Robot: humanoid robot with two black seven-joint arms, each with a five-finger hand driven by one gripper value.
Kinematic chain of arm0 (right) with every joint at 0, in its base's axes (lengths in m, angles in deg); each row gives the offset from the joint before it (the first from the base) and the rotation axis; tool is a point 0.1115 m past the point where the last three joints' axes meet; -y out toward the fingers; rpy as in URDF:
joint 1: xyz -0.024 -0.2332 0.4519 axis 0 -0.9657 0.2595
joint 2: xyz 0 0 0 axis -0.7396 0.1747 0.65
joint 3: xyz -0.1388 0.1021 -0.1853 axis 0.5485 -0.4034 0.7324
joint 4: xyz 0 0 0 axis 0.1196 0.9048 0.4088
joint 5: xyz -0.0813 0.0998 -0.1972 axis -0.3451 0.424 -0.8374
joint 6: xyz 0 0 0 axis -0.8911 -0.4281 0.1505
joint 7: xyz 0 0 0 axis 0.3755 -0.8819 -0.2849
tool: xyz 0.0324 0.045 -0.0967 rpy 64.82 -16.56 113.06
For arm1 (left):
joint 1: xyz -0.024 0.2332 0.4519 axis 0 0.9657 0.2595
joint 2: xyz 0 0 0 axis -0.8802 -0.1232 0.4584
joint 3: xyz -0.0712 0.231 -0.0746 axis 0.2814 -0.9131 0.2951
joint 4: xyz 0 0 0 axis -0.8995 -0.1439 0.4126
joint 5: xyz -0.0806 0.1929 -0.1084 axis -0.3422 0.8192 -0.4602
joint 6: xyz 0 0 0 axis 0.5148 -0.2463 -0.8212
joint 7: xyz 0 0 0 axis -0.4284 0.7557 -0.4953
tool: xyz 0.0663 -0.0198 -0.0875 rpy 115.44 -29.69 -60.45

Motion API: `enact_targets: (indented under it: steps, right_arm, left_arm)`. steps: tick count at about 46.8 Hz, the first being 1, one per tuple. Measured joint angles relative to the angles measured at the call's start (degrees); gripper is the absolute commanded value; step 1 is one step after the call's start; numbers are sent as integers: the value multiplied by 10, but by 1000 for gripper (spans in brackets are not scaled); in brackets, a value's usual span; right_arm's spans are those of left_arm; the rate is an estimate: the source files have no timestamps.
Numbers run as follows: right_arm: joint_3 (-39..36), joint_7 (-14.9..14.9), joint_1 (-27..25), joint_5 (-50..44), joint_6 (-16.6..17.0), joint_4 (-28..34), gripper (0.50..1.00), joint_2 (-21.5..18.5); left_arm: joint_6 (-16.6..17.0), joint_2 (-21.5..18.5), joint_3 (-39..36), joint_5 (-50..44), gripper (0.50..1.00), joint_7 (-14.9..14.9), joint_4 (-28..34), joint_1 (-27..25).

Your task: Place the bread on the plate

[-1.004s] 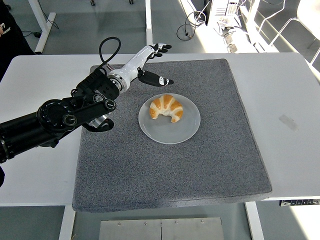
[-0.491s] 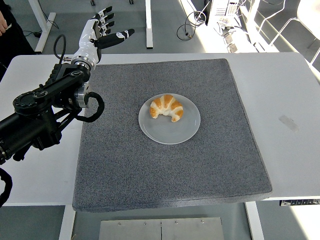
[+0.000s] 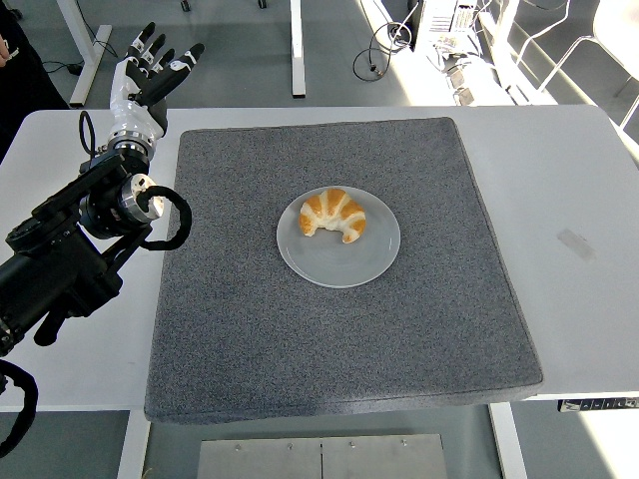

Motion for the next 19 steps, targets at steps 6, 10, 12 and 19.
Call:
enact_targets:
  steps: [6, 10, 12, 19]
  right_arm:
    - [0, 0, 0, 0, 0, 0, 1000, 0]
    - [0, 0, 0, 0, 0, 0, 1000, 0]
    - [0, 0, 0, 0, 0, 0, 1000, 0]
    - [-2, 0, 2, 0, 1, -3, 1000, 0]
  left_arm:
    - [-34, 0, 17, -2, 908, 12, -27, 0]
    - [-64, 1, 32, -13, 908, 13, -42, 0]
    - [-75, 1, 36, -18, 908, 13, -51, 0]
    - [-87, 3, 38, -22, 908, 14, -76, 0]
